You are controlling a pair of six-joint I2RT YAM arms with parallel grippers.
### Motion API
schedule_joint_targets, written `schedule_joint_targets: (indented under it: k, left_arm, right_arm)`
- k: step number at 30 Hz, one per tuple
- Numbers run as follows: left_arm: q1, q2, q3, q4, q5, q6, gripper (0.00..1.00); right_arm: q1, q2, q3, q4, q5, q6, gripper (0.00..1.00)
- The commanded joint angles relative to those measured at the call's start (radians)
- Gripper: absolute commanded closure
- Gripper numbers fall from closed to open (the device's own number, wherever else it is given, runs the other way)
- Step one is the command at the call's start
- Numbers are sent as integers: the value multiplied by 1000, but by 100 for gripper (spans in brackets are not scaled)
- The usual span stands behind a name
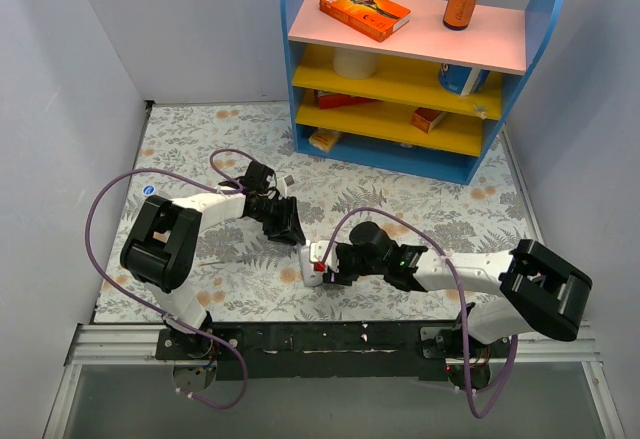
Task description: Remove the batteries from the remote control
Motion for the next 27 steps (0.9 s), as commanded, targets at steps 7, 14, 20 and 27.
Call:
schedule_joint_targets:
  k: [7, 14, 20, 27]
  left_arm:
    - [0, 10, -1, -5, -7, 24, 66]
    - [0, 10, -4, -5, 1, 23, 66]
    - [-2, 15, -3, -5, 7, 23, 66]
    - [0, 18, -6, -5, 10, 24, 67]
  right_arm:
    - [40, 92, 38, 104, 16, -24, 47]
    - [72, 127, 61, 108, 50, -33, 48]
    - [82, 142, 75, 105, 58, -36, 52]
    - [83, 145, 99, 81, 45, -21, 52]
